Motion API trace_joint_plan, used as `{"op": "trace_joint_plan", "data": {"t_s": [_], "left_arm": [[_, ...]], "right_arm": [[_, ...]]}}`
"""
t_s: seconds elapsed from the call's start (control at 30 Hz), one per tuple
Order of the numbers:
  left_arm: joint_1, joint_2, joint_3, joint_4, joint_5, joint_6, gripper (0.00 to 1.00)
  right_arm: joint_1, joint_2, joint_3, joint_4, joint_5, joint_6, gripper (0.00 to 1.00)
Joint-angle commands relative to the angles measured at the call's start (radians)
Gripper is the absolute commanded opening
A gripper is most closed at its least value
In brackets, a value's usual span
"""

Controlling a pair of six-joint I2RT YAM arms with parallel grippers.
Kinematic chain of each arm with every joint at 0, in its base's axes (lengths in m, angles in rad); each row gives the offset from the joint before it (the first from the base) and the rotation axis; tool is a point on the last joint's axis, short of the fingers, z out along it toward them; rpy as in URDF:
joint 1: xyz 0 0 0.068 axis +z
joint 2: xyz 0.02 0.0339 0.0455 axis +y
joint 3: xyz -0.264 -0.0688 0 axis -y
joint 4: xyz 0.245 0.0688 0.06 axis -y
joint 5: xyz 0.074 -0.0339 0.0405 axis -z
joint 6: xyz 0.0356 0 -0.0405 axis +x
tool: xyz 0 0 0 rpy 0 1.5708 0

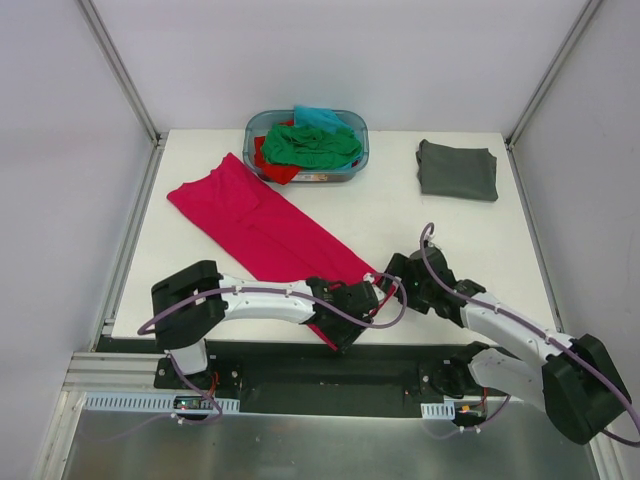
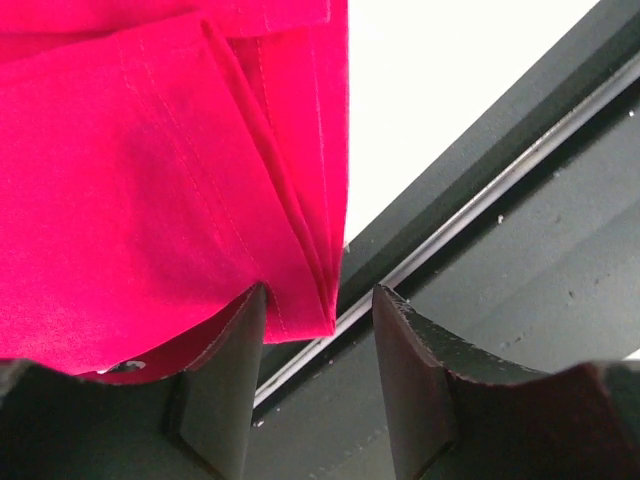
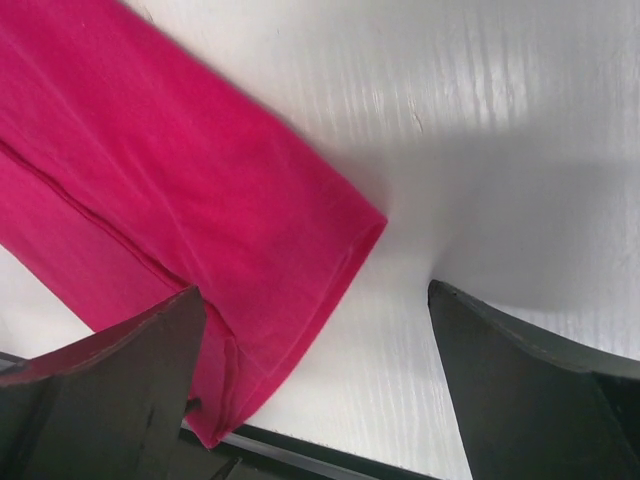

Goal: Fold and stack the t-shirts
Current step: Grab the bottom of the folded rectangular tshirt with both arms

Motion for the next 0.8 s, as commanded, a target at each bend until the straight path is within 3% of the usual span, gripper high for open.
{"op": "trace_joint_plan", "data": {"t_s": [0.0,0.1,0.23,0.33,0.5,0.63,0.77], "left_arm": [[-0.002,0.046,0.030,0.011,-0.056,-0.009,0.44],[-0.002,0.067,0.029,0.009,-0.094,-0.024,0.35],[-0.002,0.078,0.029,0.009,-0.146,-0.044,0.22],[-0.002,0.081,0.029,0.008,-0.199,-0.053,0.00],[-0.002,0.047,0.021,0.008,-0.220,-0.072,0.00],[-0.002,-0.006,0.006,0.034,-0.206,-0.064,0.00],[-0.002,-0.055,-0.028,0.138,-0.081,-0.044,0.00]], "right_arm": [[-0.001,0.049,0.019,0.085,-0.068,0.033,0.98],[0.001,0.065,0.013,0.120,-0.082,0.041,0.99],[0.001,0.093,0.016,0.137,-0.080,0.045,0.92],[0.001,0.111,0.015,0.143,-0.054,0.064,0.85],[0.006,0.159,0.016,0.140,-0.028,0.065,0.65],[0.009,0.194,0.038,0.148,-0.019,0.033,0.34],[0.009,0.202,0.062,0.145,0.049,-0.021,0.14]]}}
